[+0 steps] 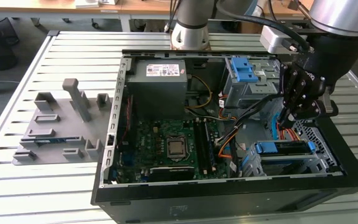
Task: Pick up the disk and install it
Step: 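Insert the second disk wire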
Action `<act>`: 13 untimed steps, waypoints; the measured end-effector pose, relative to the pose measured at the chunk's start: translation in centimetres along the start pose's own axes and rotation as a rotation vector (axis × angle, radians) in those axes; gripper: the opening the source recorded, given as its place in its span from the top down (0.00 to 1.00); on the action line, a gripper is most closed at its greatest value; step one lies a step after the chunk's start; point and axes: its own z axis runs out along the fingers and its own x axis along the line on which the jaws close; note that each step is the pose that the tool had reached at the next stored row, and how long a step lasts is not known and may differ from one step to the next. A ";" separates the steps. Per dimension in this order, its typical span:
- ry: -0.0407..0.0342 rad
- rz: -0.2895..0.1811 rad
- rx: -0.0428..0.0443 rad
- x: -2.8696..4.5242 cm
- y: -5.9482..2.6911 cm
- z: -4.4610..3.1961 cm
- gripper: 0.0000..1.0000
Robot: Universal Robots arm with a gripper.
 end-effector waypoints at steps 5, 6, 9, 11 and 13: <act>-0.0001 0.000 0.0000 0.00 0.00 0.01 0.84; -0.0046 0.000 -0.0003 0.01 0.00 0.03 0.84; -0.0477 0.000 -0.0015 0.09 0.00 0.09 0.84; -0.0582 0.000 -0.0016 0.29 0.00 0.19 0.84; -0.0587 0.000 -0.0016 0.56 -0.01 0.31 0.84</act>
